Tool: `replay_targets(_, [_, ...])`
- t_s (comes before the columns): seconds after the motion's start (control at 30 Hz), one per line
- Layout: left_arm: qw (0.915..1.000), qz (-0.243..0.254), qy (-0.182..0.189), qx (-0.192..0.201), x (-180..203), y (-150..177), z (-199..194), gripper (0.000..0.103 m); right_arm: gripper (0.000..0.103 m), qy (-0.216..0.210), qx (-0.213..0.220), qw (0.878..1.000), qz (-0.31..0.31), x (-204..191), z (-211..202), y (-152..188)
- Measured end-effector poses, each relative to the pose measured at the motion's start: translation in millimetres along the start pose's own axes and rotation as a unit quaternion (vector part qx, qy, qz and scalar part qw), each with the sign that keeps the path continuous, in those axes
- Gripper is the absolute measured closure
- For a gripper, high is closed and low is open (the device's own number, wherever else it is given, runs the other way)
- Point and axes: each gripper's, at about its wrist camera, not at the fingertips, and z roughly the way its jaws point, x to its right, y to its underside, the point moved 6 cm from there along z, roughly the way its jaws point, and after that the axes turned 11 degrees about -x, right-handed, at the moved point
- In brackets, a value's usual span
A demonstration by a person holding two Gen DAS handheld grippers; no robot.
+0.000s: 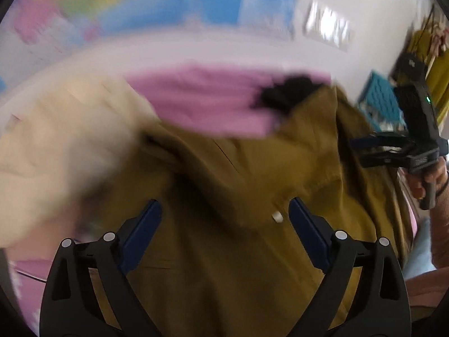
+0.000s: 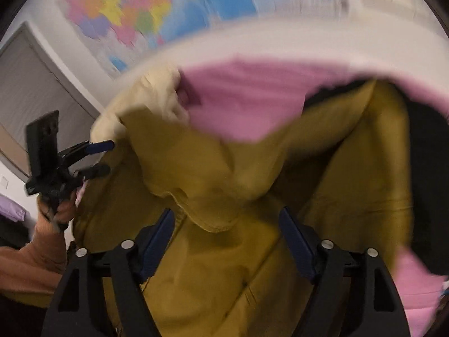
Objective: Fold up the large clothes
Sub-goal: 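Shake out and lay the jacket flat on the bed with both grippers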
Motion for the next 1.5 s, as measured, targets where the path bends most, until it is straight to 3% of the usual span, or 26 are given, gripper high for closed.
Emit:
replay_targets(0.03, [0.9994, -0.013, 0.004, -0.031, 0, -1, 21, 0.012, 0.031, -0.017, -0.011, 1.0, 0.015, 4, 15, -2])
replay_targets(0.1, [0.9969, -0.029, -0.001, -0.073, -2, -6, 50, 0.015, 0.056, -0.035, -0.011, 0.999, 0.031, 9, 24, -9])
replay_targets(0.13, [0.9957, -0.034, -0.004, -0.085, -3, -10, 62, 0.029, 0.067, -0.048, -0.007, 0.998, 0.035, 9, 25, -14])
replay_targets(0.17, [0.994, -0.045, 0.003, -0.099, -8, -17, 73, 0.043, 0.086, -0.058, -0.003, 0.998, 0.034, 10, 25, -18])
replay_targets(0.2, [0.9923, -0.056, 0.025, -0.108, -9, -21, 77, 0.062, 0.096, -0.064, 0.004, 0.997, 0.032, 8, 21, -24])
replay_targets(0.3, [0.9895, -0.08, 0.083, -0.088, -15, -48, 73, 0.081, 0.098, -0.081, 0.059, 0.994, 0.044, 11, -13, -47])
replay_targets(0.37, [0.9903, -0.084, 0.099, -0.051, -17, -76, 55, 0.083, 0.098, -0.086, 0.093, 0.991, 0.048, 15, -36, -64])
replay_targets(0.5, [0.9888, -0.096, 0.114, 0.001, -17, -126, 22, 0.091, 0.099, -0.086, 0.151, 0.983, 0.064, 25, -69, -106])
replay_targets(0.63, [0.9881, -0.106, 0.105, 0.038, -23, -164, -1, 0.094, 0.099, -0.084, 0.188, 0.976, 0.07, 37, -91, -143])
replay_targets(0.73, [0.9885, -0.113, 0.093, 0.039, -29, -182, 8, 0.095, 0.099, -0.069, 0.195, 0.975, 0.083, 53, -88, -160])
replay_targets(0.87, [0.9877, -0.137, 0.075, 0.009, -42, -189, 50, 0.095, 0.098, -0.041, 0.162, 0.98, 0.109, 75, -51, -169])
replay_targets(0.93, [0.9867, -0.147, 0.062, -0.029, -49, -186, 86, 0.092, 0.091, -0.019, 0.134, 0.983, 0.124, 87, -29, -166])
replay_targets(1.0, [0.9821, -0.171, 0.014, -0.077, -64, -174, 122, 0.09, 0.063, 0.032, 0.13, 0.984, 0.118, 96, -32, -153])
replay_targets(1.07, [0.9783, -0.188, 0.027, -0.082, -70, -167, 131, 0.086, 0.047, 0.051, 0.138, 0.984, 0.103, 101, -55, -128])
replay_targets(1.1, [0.9785, -0.19, 0.034, -0.073, -70, -167, 127, 0.081, 0.047, 0.056, 0.141, 0.983, 0.101, 103, -65, -118])
replay_targets(1.17, [0.9807, -0.185, 0.044, -0.047, -68, -166, 109, 0.05, 0.046, 0.066, 0.144, 0.984, 0.078, 98, -92, -85])
replay_targets(1.2, [0.9828, -0.179, 0.04, -0.023, -66, -167, 92, 0.029, 0.04, 0.075, 0.14, 0.985, 0.071, 97, -98, -73])
replay_targets(1.23, [0.9841, -0.175, 0.032, 0.004, -65, -166, 74, 0.013, 0.035, 0.093, 0.133, 0.985, 0.06, 95, -108, -48])
replay_targets(1.3, [0.9846, -0.161, 0.05, 0.046, -58, -165, 43, 0.009, 0.03, 0.114, 0.128, 0.984, 0.05, 94, -119, -8])
replay_targets(1.37, [0.9835, -0.15, 0.064, 0.078, -51, -157, 13, 0.009, 0.029, 0.108, 0.1, 0.988, 0.038, 86, -117, 39])
replay_targets(1.5, [0.9907, -0.091, 0.061, 0.081, -13, -135, -9, 0.009, 0.027, 0.091, 0.067, 0.993, 0.046, 80, -98, 106])
